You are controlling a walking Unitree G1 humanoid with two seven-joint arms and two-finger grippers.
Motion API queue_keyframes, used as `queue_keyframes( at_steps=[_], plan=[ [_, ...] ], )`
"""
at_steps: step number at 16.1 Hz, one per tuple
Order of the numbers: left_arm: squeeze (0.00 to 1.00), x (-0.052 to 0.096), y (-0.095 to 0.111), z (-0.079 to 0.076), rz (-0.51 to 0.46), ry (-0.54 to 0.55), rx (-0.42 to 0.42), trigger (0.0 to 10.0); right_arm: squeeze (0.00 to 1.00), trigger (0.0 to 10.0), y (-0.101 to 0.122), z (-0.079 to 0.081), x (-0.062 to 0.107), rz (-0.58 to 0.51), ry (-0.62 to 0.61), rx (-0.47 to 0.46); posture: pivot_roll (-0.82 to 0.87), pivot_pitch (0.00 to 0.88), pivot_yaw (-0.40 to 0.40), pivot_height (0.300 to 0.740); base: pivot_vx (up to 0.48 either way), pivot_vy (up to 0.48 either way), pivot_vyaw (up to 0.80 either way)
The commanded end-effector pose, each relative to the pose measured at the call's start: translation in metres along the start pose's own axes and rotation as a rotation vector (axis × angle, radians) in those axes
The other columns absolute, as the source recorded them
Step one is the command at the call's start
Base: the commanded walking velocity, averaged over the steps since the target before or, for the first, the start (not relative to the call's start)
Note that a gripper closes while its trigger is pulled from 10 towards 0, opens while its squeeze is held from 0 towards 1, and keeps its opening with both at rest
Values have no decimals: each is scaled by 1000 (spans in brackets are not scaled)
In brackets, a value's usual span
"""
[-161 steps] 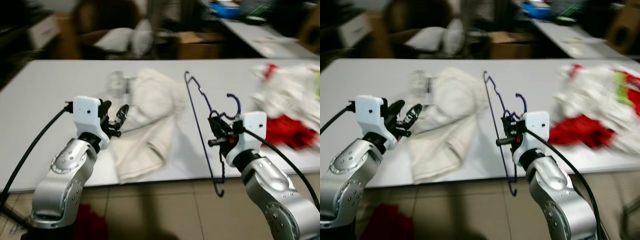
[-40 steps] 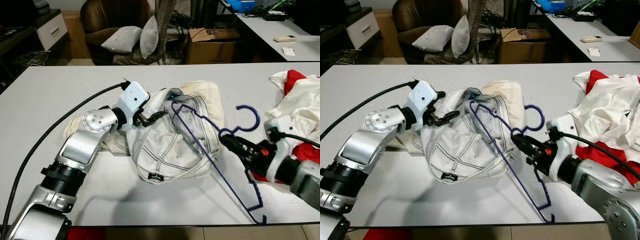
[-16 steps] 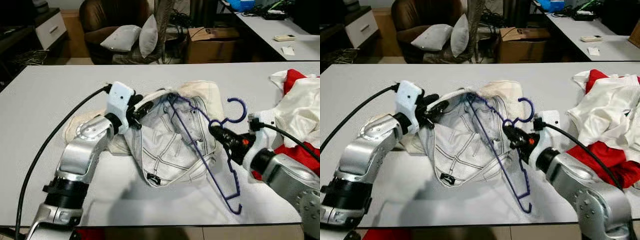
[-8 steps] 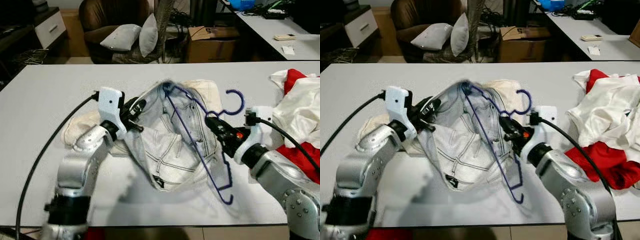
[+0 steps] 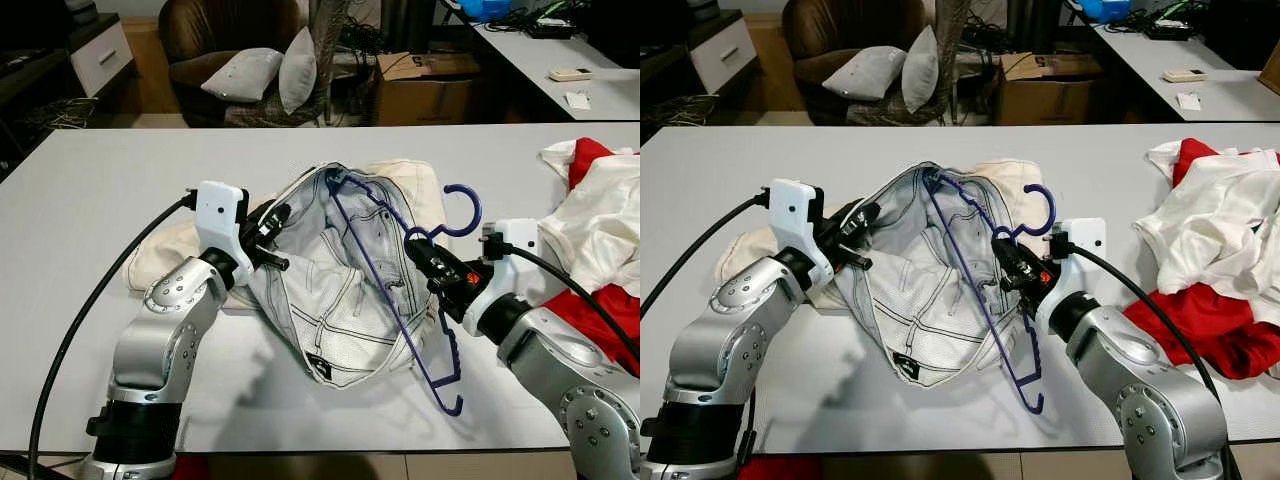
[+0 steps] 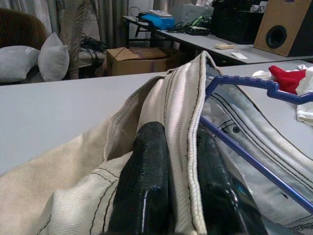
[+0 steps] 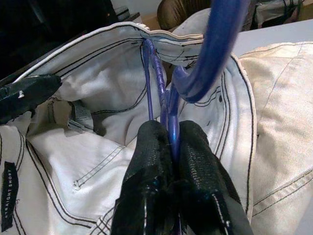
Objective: Hang hanger
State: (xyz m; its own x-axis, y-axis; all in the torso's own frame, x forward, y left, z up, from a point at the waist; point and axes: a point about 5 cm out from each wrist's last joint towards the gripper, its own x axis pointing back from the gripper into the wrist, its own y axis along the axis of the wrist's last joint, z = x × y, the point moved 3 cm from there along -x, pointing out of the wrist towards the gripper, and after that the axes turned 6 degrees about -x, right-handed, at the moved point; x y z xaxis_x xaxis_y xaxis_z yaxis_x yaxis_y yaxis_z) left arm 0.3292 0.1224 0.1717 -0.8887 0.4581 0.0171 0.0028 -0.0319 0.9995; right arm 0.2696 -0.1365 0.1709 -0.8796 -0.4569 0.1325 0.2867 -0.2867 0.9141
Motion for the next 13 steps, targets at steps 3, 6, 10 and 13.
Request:
queue_keyframes(
  at_steps=[3, 6, 10, 13],
  plan=[
    [0, 1, 3, 0, -5, 2, -17, 10000, 0, 10000, 4, 2, 0, -20, 4, 12, 31, 0, 39, 740, 0, 0, 0],
    [0, 1, 3, 0, -5, 2, -17, 10000, 0, 10000, 4, 2, 0, -20, 4, 12, 31, 0, 39, 740, 0, 0, 0],
    [0, 2, 4, -2, -11, 4, -18, 10000, 0, 10000, 1, 1, 0, -12, -6, 28, 31, 0, 38, 740, 0, 0, 0],
    [0, 3, 2, -12, -2, -21, -17, 10000, 0, 10000, -4, 0, 0, 20, -13, 49, 31, 0, 34, 740, 0, 0, 0]
  ],
)
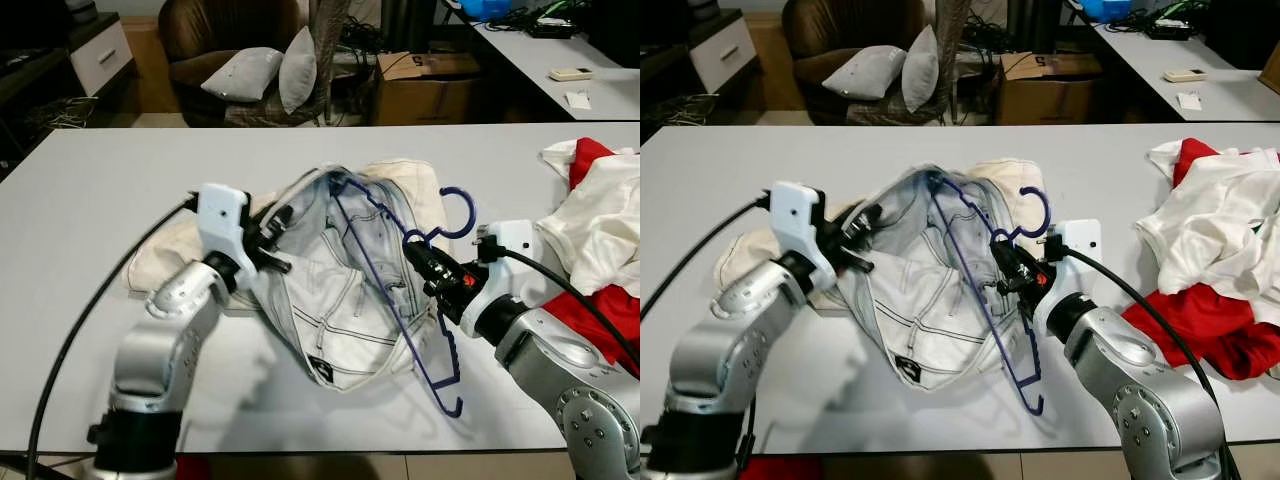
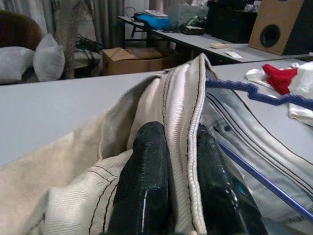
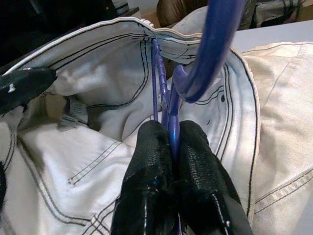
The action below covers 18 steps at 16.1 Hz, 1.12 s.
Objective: Hang hanger
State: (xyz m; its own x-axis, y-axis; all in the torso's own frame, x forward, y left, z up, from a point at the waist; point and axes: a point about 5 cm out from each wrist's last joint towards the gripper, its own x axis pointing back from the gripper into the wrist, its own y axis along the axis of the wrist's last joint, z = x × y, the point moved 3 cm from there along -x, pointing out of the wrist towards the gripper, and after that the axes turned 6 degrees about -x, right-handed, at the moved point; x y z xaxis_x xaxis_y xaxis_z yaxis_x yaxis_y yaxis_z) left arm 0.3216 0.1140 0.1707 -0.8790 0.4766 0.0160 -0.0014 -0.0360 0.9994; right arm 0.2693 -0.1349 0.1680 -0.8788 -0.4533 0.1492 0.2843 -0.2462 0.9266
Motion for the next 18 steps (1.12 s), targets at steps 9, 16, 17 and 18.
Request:
queue_keyframes(
  at_steps=[9, 16, 17, 18],
  plan=[
    [0, 1, 3, -2, 2, -9, -15, 10000, 0, 10000, 0, 0, -1, 1, -1, 12, 33, 0, 34, 740, -97, 0, 0],
    [0, 0, 4, -3, 4, -13, -17, 10000, 0, 10000, 0, -1, -1, -1, -3, 13, 33, 0, 34, 740, -322, 0, 0],
    [0, 0, 4, -3, 3, -14, -18, 10000, 0, 10000, 0, -1, -1, -1, -4, 13, 33, 0, 34, 740, -311, 0, 0],
    [0, -3, 3, -4, 12, -15, -24, 10000, 0, 10000, 1, -2, -1, -2, -8, 14, 31, 0, 33, 740, 0, 0, 0]
  ],
)
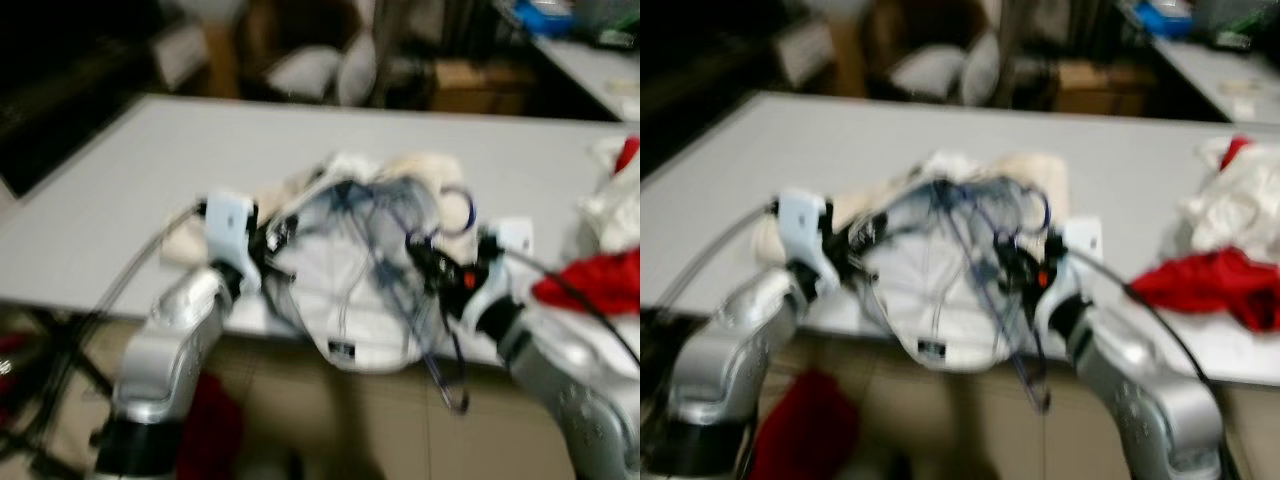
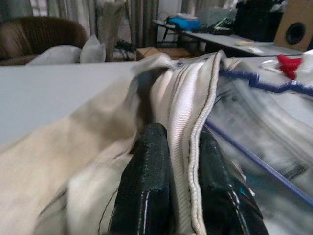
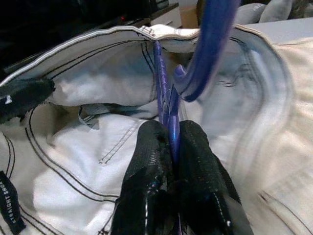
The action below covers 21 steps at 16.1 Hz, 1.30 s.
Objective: Hang hanger
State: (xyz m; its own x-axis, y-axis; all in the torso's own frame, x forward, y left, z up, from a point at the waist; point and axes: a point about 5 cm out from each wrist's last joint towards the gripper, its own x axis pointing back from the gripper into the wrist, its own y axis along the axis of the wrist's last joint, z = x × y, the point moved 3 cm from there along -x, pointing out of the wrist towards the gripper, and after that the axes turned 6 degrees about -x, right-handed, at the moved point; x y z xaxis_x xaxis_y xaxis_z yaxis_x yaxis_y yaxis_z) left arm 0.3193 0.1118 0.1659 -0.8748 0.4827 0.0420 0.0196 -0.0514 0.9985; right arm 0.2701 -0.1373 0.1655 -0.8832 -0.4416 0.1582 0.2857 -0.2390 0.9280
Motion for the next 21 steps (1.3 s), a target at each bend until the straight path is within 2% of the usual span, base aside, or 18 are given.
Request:
queue_keyframes(
  at_steps=[1, 2, 3, 6, 9, 11, 13, 15, 16, 18, 20, 21],
  plan=[
    [0, -5, 6, -1, -10, -10, -28, 10000, 0, 10000, 2, 1, -1, -5, 4, 8, 30, 0, 31, 740, 0, 0, 0],
    [0, -8, 5, 0, -3, -8, -42, 10000, 0, 10000, 2, 0, -1, -4, 0, 8, 31, 0, 30, 740, 0, 0, 0],
    [0, -13, 3, 5, -2, 11, -20, 0, 0, 10000, 2, 0, -1, -5, -2, 7, 31, 0, 30, 740, 0, 0, 0],
    [0, -27, 10, 6, -34, 12, -17, 0, 0, 10000, 3, -1, -1, -10, -6, 7, 22, 0, 41, 740, 0, 0, 0],
    [0, -31, 19, 8, -71, 14, -11, 0, 0, 10000, 2, 1, 2, 1, 1, 0, 20, 0, 46, 740, 0, 0, 0],
    [0, -32, 29, 8, -120, -5, -46, 0, 0, 10000, -6, 0, 3, 49, 7, -19, 23, 0, 40, 740, 0, 0, 0],
    [0, -33, 43, 6, -173, -36, -104, 0, 0, 10000, -15, -5, 1, 102, -24, -38, 28, 0, 28, 740, 0, 0, 0],
    [0, -32, 68, 9, -263, -32, -132, 0, 0, 10000, -17, -2, 0, 127, 5, -53, 32, 0, 15, 740, 0, 0, 0],
    [0, -26, 89, -4, -348, -159, -134, 0, 0, 10000, -15, 0, -1, 118, 21, -58, 32, 0, 12, 740, 0, 0, 0],
    [0, -10, 104, -33, -402, -419, -172, 0, 0, 10000, -9, -1, -4, 98, 27, -55, 31, 0, 11, 740, 0, 0, 0],
    [0, 5, 116, -46, -426, -593, -213, 0, 0, 10000, -2, -8, -9, 79, 22, -44, 33, 0, 7, 740, 0, 0, 0],
    [0, 6, 117, -46, -413, -614, -238, 0, 0, 10000, 1, -9, -10, 70, 30, -52, 34, 0, 6, 740, 0, 0, 0]
  ],
)
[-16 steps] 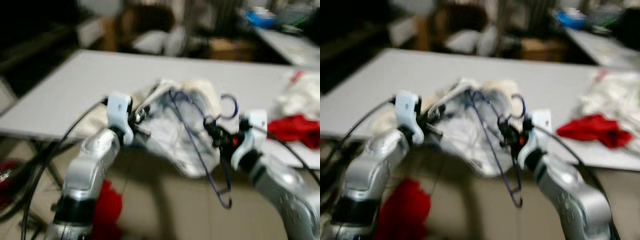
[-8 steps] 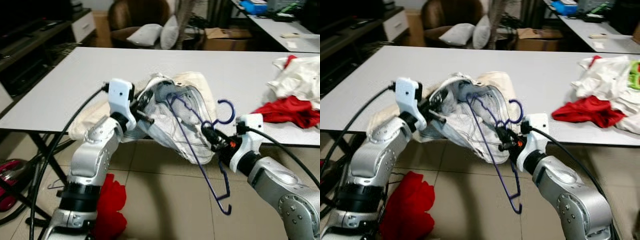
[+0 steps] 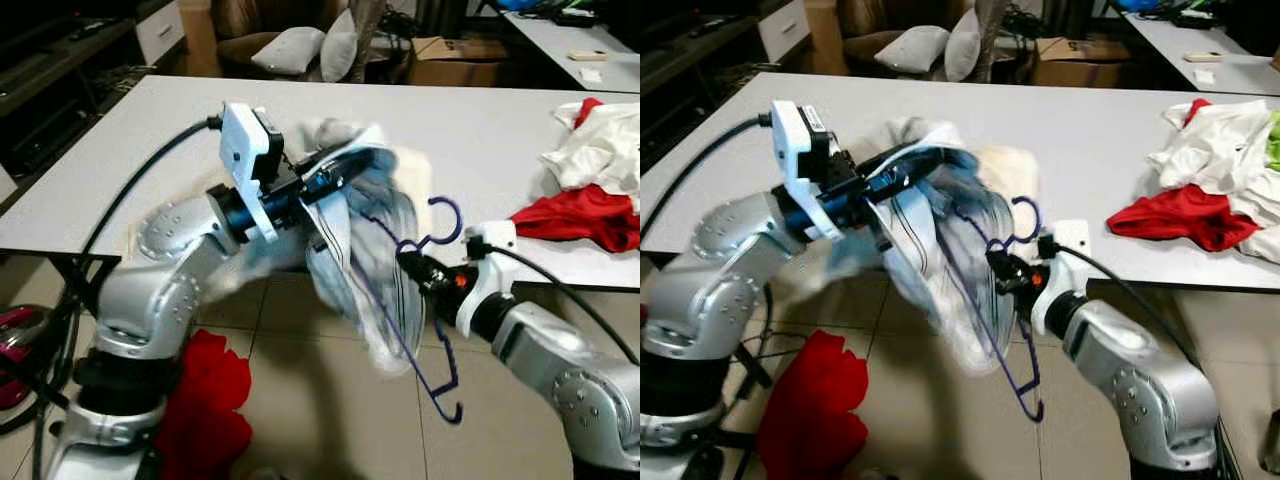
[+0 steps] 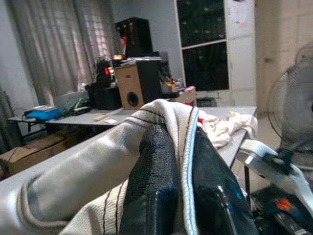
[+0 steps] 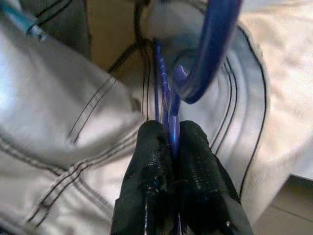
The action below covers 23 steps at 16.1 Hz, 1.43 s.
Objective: Hang hanger
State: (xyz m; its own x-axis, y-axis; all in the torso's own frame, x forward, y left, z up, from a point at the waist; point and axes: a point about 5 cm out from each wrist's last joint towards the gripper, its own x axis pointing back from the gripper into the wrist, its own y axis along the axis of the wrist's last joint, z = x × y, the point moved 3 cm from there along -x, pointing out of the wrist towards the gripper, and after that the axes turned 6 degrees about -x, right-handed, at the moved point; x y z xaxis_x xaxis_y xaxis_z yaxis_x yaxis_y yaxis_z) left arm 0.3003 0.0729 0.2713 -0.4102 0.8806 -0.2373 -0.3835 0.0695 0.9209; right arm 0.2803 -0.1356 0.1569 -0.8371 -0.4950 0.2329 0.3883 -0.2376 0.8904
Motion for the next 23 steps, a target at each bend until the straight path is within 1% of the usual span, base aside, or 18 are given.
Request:
queue_keyframes(
  at_steps=[1, 3, 4, 5, 6, 7, 8, 10, 12, 14, 15, 16, 17, 18, 19, 20, 21, 23],
  plan=[
    [0, -2, 11, 0, -9, -46, -46, 0, 0, 10000, 13, -3, 0, -44, 10, 2, 34, 0, 6, 740, 0, 0, 0],
    [0, 2, 10, 12, 27, 0, -80, 0, 0, 10000, 30, -9, 0, -107, -1, 42, 33, 0, 5, 740, 0, 0, 0],
    [0, 9, 7, 32, 83, 117, -141, 0, 0, 10000, 63, -16, 7, -266, -35, 52, 33, 0, 5, 740, 0, 0, 0],
    [0, 13, 7, 42, 103, 176, -167, 0, 0, 10000, 76, -19, 12, -335, -46, 49, 33, 0, 5, 740, 0, 0, 0],
    [0, 23, 9, 61, 123, 291, -205, 0, 0, 10000, 100, -22, 26, -458, -59, 65, 30, 0, 5, 740, 0, 0, 0],
    [0, 34, 12, 75, 132, 377, -215, 0, 0, 10000, 123, -27, 42, -567, -86, 93, 27, 0, 8, 740, 0, 0, 0],
    [0, 49, 16, 93, 136, 513, -223, 0, 0, 10000, 160, -31, 68, -772, -94, 77, 26, 0, 11, 740, 0, 0, 0],
    [0, 55, 11, 97, 153, 563, -224, 0, 0, 10000, 172, -31, 76, -837, -91, 85, 25, 0, 11, 740, 0, 0, 0],
    [0, 54, -2, 93, 175, 579, -210, 0, 0, 10000, 161, -35, 64, -772, -92, 93, 25, 0, 11, 740, 0, 0, 0],
    [0, 47, -31, 78, 259, 559, -191, 0, 0, 10000, 111, -55, 34, -496, -200, 90, 31, 0, 4, 740, 0, 0, 0],
    [0, 47, -37, 74, 280, 559, -180, 0, 0, 10000, 102, -60, 31, -452, -234, 87, 32, 0, 7, 740, 0, 0, 0],
    [0, 49, -59, 64, 351, 564, -134, 0, 0, 10000, 81, -71, 25, -373, -289, 39, 31, 0, 12, 740, 0, 0, 0],
    [0, 51, -83, 48, 416, 547, -94, 0, 0, 10000, 69, -70, 20, -352, -296, 10, 27, 0, 17, 740, 0, 0, 0],
    [0, 50, -90, 41, 430, 543, -88, 0, 0, 10000, 63, -69, 18, -343, -289, -15, 27, 0, 17, 740, 0, 0, 0],
    [0, 48, -95, 34, 429, 538, -71, 0, 0, 10000, 53, -68, 16, -311, -297, -30, 27, 0, 17, 740, 0, 0, 0],
    [0, 42, -87, 34, 393, 535, -87, 0, 0, 10000, 29, -63, 11, -202, -270, -21, 32, 0, 13, 740, 0, 0, 0],
    [0, 39, -82, 37, 365, 540, -92, 0, 0, 10000, 13, -60, 8, -114, -244, -3, 32, 0, 13, 740, 0, 0, 0],
    [0, 36, -74, 41, 347, 536, -124, 0, 0, 10000, 2, -49, 6, -66, -162, 9, 36, 0, 13, 740, 0, 0, 0]
  ],
)
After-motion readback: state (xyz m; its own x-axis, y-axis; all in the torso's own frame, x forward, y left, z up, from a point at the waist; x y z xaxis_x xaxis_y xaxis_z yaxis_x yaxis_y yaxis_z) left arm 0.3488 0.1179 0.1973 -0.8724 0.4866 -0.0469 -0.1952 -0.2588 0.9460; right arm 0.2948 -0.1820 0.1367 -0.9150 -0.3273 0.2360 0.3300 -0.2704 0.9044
